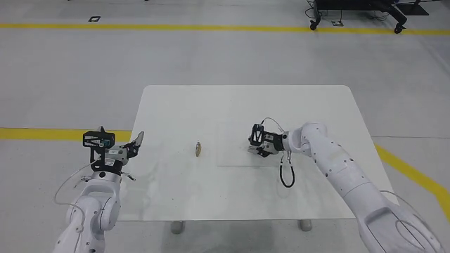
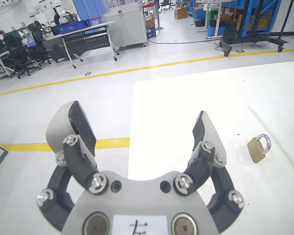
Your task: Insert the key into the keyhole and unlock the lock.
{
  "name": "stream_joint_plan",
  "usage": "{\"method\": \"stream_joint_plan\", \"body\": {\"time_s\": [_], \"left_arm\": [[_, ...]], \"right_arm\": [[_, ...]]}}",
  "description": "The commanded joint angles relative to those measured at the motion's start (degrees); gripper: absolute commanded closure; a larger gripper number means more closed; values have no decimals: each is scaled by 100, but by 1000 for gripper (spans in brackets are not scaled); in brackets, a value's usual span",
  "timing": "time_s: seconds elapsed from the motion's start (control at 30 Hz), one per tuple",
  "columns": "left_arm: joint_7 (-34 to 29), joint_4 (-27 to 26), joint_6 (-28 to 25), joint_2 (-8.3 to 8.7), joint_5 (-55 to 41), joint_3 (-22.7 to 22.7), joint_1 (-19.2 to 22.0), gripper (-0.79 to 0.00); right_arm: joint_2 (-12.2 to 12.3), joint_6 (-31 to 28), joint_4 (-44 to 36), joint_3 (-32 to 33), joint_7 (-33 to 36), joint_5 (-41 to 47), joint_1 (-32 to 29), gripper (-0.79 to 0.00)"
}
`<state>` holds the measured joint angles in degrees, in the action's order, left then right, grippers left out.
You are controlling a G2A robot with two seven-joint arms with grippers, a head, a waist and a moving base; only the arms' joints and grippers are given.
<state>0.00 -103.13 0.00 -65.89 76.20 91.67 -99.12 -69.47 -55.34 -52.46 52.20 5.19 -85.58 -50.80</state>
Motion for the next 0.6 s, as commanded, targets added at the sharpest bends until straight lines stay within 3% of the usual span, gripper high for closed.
{"method": "stream_joint_plan", "body": {"time_s": [0.0,0.1,0.13,0.33,0.57], "left_arm": [[0,0,0,0,0,0,0,-785],[0,0,0,0,0,0,0,-785],[0,0,0,0,0,0,0,-785],[0,0,0,0,0,0,0,-785],[0,0,0,0,0,0,0,-785]], "right_arm": [[-17,53,8,-46,52,-6,21,-172],[-42,115,91,-105,174,20,52,-15],[-56,121,131,-120,259,68,83,0],[-46,140,60,-104,174,116,105,0],[153,127,-462,154,-221,-266,-175,0]]}}
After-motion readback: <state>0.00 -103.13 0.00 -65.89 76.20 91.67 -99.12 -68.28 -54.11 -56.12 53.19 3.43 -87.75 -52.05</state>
